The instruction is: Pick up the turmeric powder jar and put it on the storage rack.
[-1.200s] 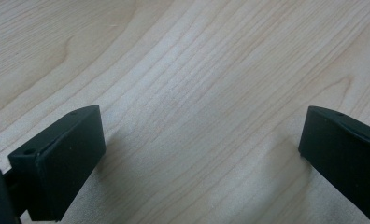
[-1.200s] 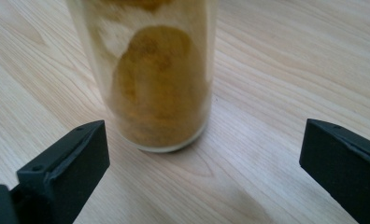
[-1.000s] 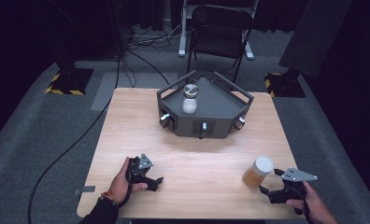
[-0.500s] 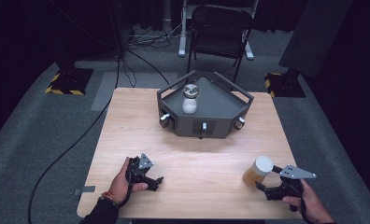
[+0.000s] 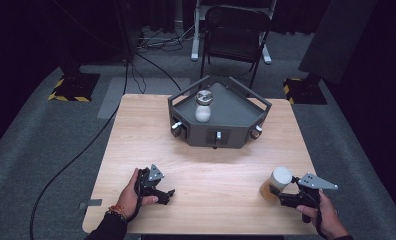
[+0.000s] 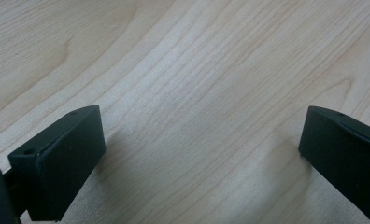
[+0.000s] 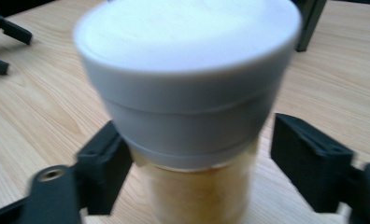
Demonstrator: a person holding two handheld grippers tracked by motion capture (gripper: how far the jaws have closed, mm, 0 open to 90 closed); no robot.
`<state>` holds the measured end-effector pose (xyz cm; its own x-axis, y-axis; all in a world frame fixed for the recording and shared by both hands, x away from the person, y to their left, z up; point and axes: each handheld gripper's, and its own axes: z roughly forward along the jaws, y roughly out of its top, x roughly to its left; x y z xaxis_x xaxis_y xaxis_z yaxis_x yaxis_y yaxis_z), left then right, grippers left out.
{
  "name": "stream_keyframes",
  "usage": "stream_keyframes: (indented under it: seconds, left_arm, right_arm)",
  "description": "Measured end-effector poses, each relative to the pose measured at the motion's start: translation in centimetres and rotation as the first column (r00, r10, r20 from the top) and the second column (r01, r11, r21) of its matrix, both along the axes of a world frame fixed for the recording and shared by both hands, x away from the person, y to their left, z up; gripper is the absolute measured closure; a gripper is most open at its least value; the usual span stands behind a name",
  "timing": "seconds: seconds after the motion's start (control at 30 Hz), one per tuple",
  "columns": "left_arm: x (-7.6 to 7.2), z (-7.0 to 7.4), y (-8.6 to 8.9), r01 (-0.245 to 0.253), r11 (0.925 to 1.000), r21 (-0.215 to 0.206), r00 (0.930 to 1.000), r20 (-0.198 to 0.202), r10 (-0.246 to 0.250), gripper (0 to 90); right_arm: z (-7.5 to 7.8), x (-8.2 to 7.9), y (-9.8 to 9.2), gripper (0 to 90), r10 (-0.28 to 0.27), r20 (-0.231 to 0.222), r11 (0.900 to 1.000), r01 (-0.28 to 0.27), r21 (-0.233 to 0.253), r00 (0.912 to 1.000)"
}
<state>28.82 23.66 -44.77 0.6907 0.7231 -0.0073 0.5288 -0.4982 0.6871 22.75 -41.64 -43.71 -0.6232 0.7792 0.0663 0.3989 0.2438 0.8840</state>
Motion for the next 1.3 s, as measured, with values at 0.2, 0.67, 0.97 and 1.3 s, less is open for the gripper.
stream_keyframes:
  seconds: [0.2,0.67,0.97,1.3]
  left_arm:
    - [0.0,0.0,0.0,0.0,1.0,0.0,1.0,0.0,0.0,0.0]
    - [0.0,0.0,0.0,0.0,1.0,0.0,1.0,0.0,0.0,0.0]
    - [0.0,0.0,0.0,0.001,1.0,0.0,1.0,0.0,-0.001,0.0]
    - [0.0,0.0,0.0,0.002,1.0,0.0,1.0,-0.001,-0.002,0.0]
  right_arm:
    - [-0.2,-0.1,0.6,32.1,-0.003,0.022,1.0,0.003,-0.001,0.9998]
    - [-0.4,-0.6,1.3,33.1,-0.02,0.055,1.0,0.021,-0.014,0.9983]
    - [0.5,-0.8,1.7,33.3,-0.044,0.09,0.999,0.046,-0.015,0.995]
    - [2.2,0.0,3.0,33.3,-0.072,0.116,0.997,0.075,-0.016,0.9906]
